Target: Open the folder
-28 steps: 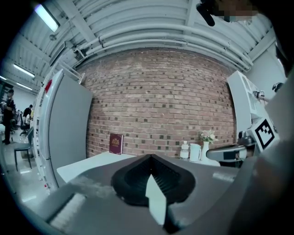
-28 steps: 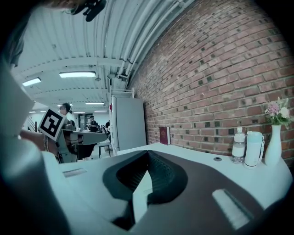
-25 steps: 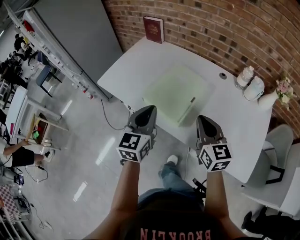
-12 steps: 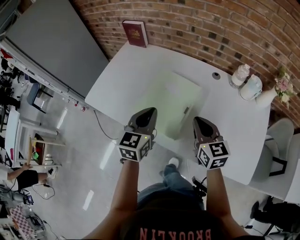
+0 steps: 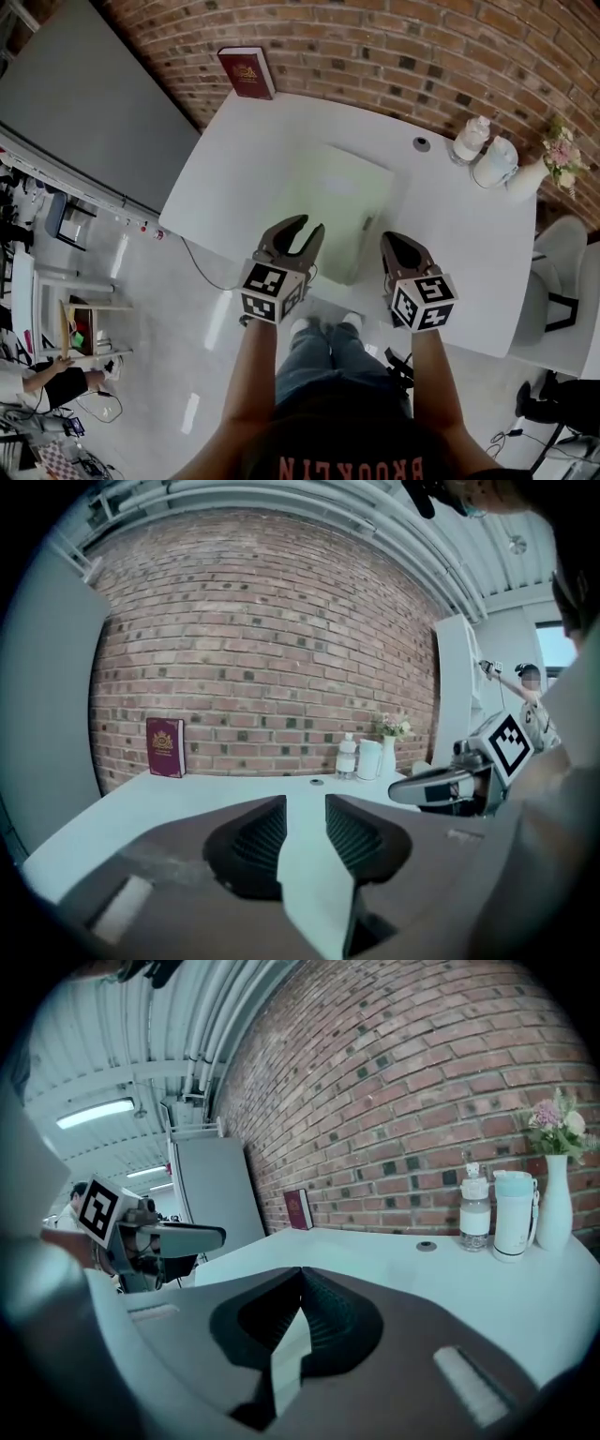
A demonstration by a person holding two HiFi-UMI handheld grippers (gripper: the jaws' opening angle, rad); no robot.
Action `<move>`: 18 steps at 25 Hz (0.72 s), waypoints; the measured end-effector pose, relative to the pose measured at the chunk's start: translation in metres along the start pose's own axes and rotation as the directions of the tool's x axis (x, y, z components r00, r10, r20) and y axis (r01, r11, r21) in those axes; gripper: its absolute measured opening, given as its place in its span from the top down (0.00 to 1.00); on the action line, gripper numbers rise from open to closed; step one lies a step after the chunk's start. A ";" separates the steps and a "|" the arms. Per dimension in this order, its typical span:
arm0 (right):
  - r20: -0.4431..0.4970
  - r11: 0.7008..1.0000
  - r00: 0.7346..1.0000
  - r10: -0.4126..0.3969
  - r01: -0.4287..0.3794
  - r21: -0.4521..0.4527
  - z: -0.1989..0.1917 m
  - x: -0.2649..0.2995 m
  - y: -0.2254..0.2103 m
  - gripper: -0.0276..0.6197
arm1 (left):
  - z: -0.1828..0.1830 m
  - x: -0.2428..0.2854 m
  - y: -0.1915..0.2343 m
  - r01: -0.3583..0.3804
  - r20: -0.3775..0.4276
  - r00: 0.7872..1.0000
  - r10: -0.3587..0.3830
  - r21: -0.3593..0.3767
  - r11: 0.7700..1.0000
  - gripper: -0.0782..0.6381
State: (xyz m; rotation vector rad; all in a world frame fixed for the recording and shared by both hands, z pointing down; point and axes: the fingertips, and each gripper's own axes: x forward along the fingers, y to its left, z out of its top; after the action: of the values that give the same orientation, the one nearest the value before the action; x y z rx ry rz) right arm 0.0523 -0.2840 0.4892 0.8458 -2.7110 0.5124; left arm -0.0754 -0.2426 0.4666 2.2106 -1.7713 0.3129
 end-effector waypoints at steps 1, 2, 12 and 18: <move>-0.003 1.000 1.000 -0.010 0.010 0.003 -0.001 0.000 0.000 0.95 | -0.001 0.001 0.000 0.013 -0.004 1.000 -0.013 0.006 1.000 0.72; -0.007 1.000 1.000 -0.019 0.019 0.006 -0.003 0.001 0.001 0.95 | -0.002 0.003 0.001 0.025 -0.007 1.000 -0.025 0.011 1.000 0.72; -0.083 0.994 0.992 -0.099 0.103 0.046 -0.029 0.002 0.012 0.95 | -0.019 0.010 -0.007 0.192 -0.093 0.978 -0.184 0.080 0.978 0.66; -0.132 0.989 0.985 -0.109 0.120 0.083 -0.049 0.005 0.018 0.95 | -0.043 0.011 -0.026 0.330 -0.213 0.932 -0.293 0.167 0.929 0.58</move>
State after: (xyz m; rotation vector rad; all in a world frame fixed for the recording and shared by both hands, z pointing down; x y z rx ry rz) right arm 0.0442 -0.2533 0.5306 0.9521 -2.5234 0.6455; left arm -0.0468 -0.2322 0.5078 2.4651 -1.3142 0.6234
